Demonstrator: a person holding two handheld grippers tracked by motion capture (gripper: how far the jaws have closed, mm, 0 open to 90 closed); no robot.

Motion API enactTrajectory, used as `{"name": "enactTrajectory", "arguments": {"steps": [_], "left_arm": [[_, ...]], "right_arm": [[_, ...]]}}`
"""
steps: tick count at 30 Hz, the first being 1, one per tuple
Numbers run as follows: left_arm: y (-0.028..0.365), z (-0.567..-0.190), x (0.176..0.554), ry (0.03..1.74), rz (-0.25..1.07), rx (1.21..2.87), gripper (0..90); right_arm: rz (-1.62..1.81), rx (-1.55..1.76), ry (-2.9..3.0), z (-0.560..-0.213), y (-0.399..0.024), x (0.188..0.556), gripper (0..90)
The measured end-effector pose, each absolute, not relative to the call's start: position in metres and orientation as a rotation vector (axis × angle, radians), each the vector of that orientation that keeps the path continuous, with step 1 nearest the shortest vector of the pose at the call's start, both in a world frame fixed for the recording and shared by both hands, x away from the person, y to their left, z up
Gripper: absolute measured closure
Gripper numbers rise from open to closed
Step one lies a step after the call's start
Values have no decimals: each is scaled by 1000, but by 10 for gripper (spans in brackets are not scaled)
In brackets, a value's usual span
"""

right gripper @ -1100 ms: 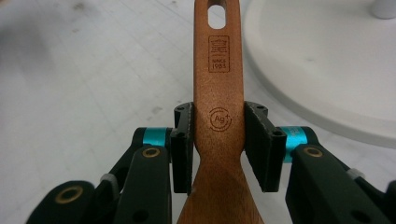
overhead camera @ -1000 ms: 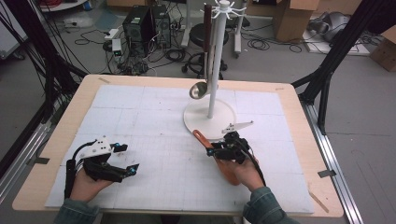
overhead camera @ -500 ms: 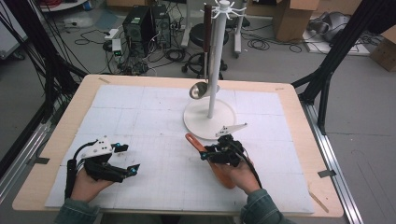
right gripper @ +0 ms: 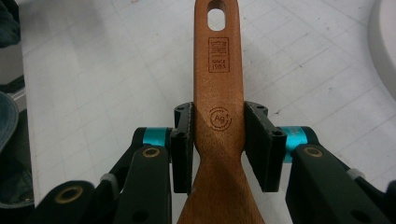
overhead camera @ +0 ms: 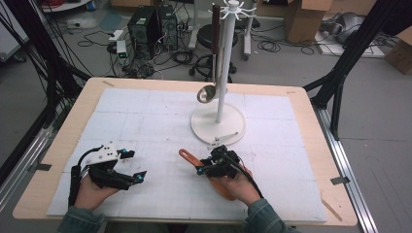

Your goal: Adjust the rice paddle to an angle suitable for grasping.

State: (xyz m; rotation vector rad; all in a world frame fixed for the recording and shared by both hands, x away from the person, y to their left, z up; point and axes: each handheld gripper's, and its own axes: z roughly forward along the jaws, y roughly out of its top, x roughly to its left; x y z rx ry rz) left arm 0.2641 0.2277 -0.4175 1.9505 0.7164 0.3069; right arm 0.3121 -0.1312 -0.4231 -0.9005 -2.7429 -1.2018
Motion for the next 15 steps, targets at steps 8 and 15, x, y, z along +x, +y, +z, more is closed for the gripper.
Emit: {"name": "enactTrajectory", "arguments": {"steps": [8,15], "left_arm": [[227,-418,264,715,305,1956,140],[222,-418,263,707,295,1959,148]], "right_arm": [[-1215,-918,-2728,-423,-133,313,650],[-1279,-925,-2698,-418,-132,312,650]]}}
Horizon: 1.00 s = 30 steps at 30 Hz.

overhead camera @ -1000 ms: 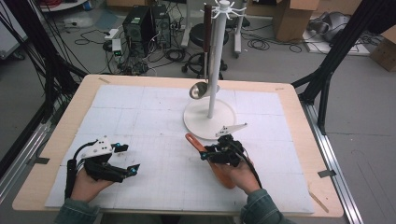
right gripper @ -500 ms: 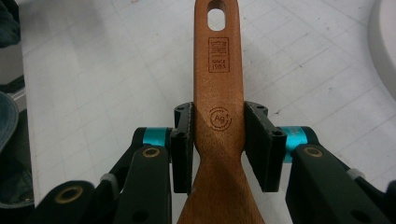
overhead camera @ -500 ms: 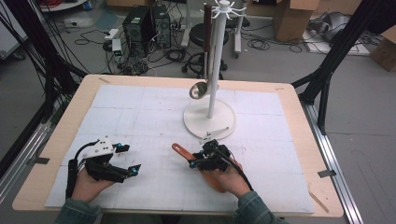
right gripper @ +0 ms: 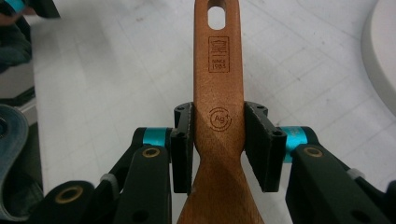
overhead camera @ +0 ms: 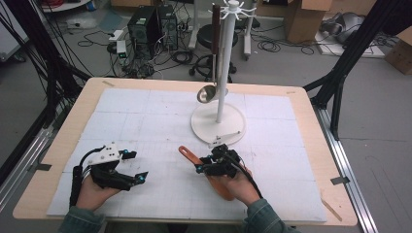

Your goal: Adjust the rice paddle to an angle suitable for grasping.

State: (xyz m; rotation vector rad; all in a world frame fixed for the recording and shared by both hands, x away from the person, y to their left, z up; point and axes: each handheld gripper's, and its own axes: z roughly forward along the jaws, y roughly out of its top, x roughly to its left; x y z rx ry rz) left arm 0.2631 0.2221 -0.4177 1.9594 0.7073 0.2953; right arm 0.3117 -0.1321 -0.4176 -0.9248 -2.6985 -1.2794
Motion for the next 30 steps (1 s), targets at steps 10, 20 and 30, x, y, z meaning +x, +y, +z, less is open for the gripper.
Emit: {"name": "enactTrajectory", "arguments": {"steps": [10,20,30], "left_arm": [[209,-418,262,680,262,1957,170],[188,-421,260,642,213,1967,206],[168,-425,260,609,157,1963,260]], "right_arm": [[-1407,-888,-2653,-403,-121,306,650],[-1452,-857,-2613,-401,-107,304,650],[-1480,-848,-2604,-399,-96,303,650]]}}
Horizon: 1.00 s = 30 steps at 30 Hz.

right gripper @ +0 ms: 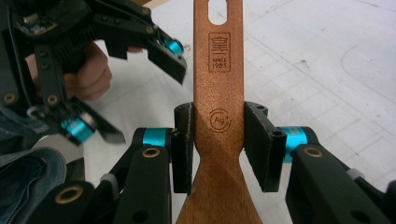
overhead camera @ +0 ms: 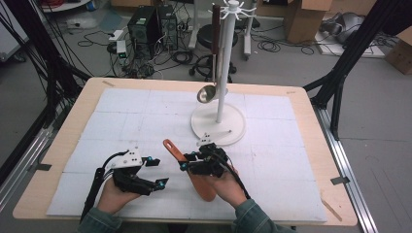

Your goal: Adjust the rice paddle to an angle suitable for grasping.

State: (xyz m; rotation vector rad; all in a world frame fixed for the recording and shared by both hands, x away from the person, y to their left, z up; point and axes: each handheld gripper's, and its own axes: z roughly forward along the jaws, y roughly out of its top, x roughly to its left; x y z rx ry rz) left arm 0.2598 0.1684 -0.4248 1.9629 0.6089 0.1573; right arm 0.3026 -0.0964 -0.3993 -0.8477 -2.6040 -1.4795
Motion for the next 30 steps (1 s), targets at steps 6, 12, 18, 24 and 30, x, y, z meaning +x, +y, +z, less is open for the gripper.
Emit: {"name": "enactTrajectory", "arguments": {"steps": [6,12,18,24,30], "left_arm": [[158,-426,259,585,130,1966,283],[154,-426,258,571,113,1952,310],[150,-427,258,573,108,1951,330],[146,-427,258,587,104,1942,382],[145,-427,259,586,96,1935,422]], "right_arm": [[-1499,-836,-2608,-397,-86,302,650],[-1519,-838,-2602,-394,-77,301,650],[-1530,-833,-2607,-392,-69,299,650],[-1539,-850,-2602,-392,-64,296,650],[-1545,-881,-2604,-392,-62,295,650]]}}
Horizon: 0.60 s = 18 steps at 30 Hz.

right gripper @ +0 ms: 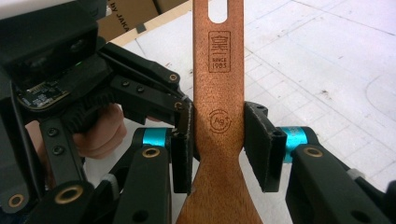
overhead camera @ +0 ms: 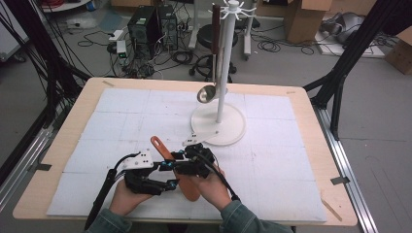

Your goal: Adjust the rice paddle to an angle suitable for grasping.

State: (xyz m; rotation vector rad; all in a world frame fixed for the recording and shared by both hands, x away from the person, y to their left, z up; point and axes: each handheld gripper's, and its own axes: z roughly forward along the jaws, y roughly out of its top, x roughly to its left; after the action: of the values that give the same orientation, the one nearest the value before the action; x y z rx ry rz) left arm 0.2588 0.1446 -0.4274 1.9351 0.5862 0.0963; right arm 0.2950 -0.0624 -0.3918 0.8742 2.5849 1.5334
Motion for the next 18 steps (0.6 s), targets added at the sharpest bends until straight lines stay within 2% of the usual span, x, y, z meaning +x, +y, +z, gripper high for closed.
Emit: {"name": "enactTrajectory", "arguments": {"steps": [14,18], "left_arm": [[141,-428,258,582,82,1942,401],[141,-428,258,579,97,1938,464]], "right_arm": [[1549,888,2561,-391,-60,293,649],[1552,877,2559,-391,-60,292,649]]}}
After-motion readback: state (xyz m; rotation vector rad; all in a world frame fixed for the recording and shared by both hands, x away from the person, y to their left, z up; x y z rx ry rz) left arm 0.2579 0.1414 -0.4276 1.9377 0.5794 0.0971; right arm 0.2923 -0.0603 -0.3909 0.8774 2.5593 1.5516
